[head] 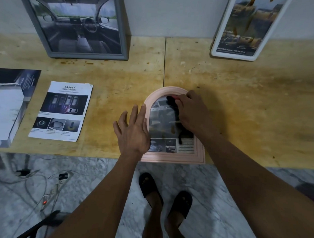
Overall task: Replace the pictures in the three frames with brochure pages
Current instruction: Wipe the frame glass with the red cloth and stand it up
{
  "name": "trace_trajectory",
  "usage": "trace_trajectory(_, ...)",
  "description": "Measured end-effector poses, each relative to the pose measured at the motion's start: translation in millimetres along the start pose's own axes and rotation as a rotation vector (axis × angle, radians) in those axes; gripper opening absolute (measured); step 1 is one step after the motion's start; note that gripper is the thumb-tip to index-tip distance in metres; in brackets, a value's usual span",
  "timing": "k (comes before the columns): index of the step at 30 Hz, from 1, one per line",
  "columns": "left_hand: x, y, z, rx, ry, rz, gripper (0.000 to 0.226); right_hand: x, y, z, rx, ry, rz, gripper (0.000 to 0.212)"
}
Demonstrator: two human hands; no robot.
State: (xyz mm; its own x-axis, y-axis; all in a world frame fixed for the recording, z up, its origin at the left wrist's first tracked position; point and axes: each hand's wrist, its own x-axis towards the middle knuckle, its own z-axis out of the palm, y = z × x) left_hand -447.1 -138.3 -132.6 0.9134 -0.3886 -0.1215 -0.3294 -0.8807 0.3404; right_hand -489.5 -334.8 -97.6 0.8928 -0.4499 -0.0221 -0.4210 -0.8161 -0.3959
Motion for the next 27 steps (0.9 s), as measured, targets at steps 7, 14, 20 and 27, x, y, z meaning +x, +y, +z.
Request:
trace_trajectory(7, -1, 4, 2, -0.012, 0.021, -0.027, 0.048, -29, 0, -2, -0.068, 0.135, -0.354, 0.008)
trace_trajectory(14, -2, 6, 0, -0.021, 0.020, -0.027, 0.049, -70, 0, -3, 0.059, -0.005, -0.337, 0.005)
trace_trajectory(20, -3, 7, 1, -0.027, 0.046, -0.026, 0.048, -83, 0, -10, 0.099, -0.329, -0.281, 0.020)
trace_trajectory(27, -3, 5, 0, -0.026, 0.044, -0.016, 0.048, -48, -3, -48, -0.051, -0.597, -0.164, 0.017)
